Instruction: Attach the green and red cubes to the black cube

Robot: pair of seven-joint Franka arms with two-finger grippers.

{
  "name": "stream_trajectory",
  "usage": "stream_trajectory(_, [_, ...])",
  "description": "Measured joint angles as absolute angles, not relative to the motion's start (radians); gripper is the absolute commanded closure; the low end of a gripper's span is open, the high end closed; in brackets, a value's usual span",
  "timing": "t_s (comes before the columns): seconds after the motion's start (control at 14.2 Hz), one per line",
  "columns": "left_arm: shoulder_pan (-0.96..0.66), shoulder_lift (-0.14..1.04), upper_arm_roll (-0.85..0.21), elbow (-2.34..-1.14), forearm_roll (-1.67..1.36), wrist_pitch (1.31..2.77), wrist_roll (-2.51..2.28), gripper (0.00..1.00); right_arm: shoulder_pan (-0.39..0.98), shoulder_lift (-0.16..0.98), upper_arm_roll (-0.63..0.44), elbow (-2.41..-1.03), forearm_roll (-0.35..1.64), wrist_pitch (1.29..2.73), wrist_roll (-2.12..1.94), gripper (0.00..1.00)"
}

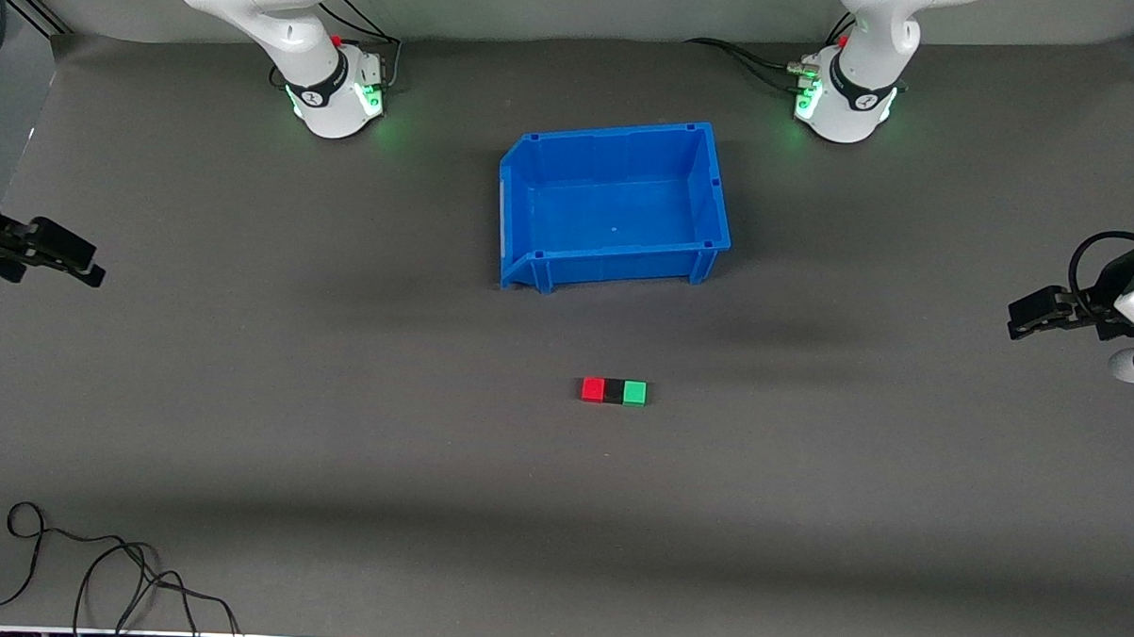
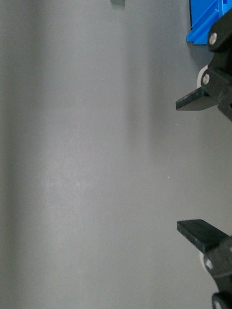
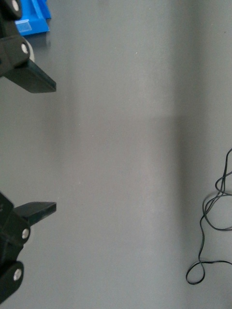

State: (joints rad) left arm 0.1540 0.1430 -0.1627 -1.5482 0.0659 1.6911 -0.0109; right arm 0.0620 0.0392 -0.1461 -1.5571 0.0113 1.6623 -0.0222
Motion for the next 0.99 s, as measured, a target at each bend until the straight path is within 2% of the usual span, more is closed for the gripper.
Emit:
stream_trajectory(0.42, [0.154, 0.144, -0.166, -1.548, 0.066, 1.690, -0.004, 0.00, -0.015, 0.035, -0.056, -1.557, 0.011, 1.642, -0.030, 0.00])
stream_trajectory(0.99, [0.154, 0.144, -0.166, -1.548, 0.066, 1.689, 0.003, 0.00, -0.016, 0.036, -0.052, -1.564, 0.011, 1.612, -0.030, 0.00])
